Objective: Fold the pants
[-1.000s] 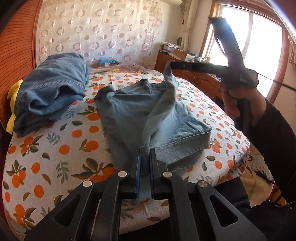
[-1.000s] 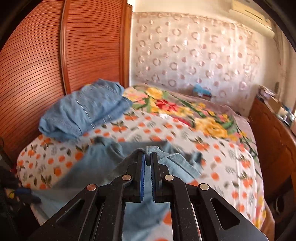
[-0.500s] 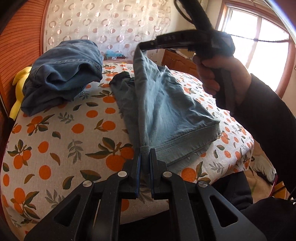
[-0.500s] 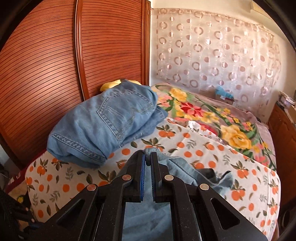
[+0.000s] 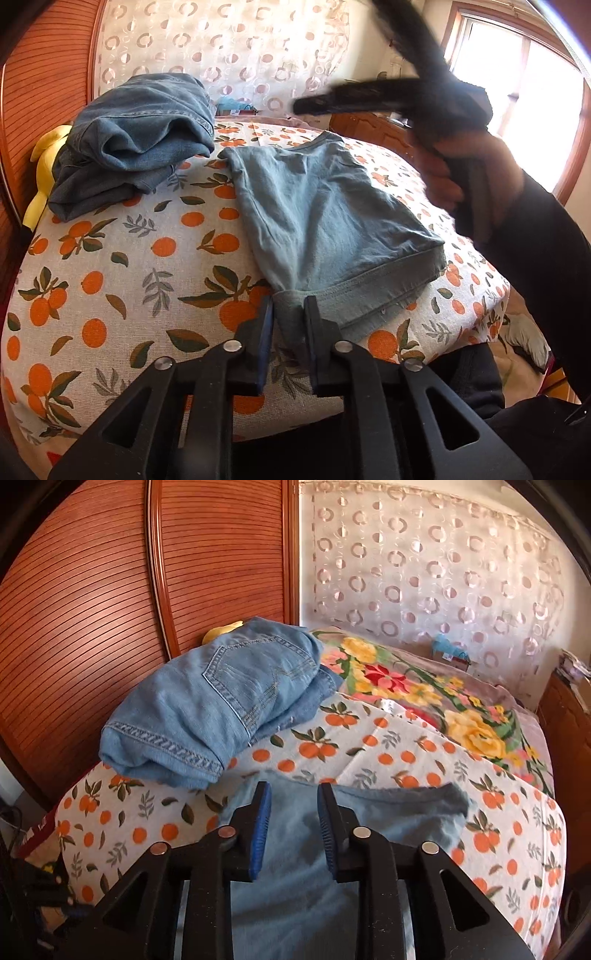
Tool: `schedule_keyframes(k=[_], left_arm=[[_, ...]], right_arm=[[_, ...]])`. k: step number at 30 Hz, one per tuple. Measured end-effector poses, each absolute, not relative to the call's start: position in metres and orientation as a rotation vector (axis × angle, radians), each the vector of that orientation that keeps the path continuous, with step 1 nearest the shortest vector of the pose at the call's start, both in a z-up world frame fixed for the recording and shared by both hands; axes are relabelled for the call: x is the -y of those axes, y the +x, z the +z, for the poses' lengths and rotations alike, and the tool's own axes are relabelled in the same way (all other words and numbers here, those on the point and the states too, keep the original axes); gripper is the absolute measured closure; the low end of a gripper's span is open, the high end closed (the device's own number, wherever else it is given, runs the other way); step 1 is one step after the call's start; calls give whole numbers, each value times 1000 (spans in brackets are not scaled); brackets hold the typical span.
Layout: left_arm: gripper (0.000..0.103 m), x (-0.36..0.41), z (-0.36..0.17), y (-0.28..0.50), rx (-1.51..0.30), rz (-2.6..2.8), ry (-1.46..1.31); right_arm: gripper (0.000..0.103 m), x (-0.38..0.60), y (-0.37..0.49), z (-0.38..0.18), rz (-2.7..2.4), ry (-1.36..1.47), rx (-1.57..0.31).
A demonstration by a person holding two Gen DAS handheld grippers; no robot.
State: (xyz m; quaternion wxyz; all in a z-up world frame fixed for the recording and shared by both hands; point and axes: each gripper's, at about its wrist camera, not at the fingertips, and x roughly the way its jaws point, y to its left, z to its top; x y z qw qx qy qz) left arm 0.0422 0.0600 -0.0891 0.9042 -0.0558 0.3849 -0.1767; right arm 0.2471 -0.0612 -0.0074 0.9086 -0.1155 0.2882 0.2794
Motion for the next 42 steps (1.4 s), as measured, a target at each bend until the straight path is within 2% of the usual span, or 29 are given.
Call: schedule_keyframes(k=[5,24,42], left_arm=[[79,-60,-87,44,-793,-352,-113],[79,-53,-91,48,-818,-341,-101],[78,-50,-95,51,-832,-335,-101]], right_arm=[[72,95,212,-19,542,-201,-595],[71,176,82,-51,420,-121,-677],[72,170,68,-72,461,-131,-693]])
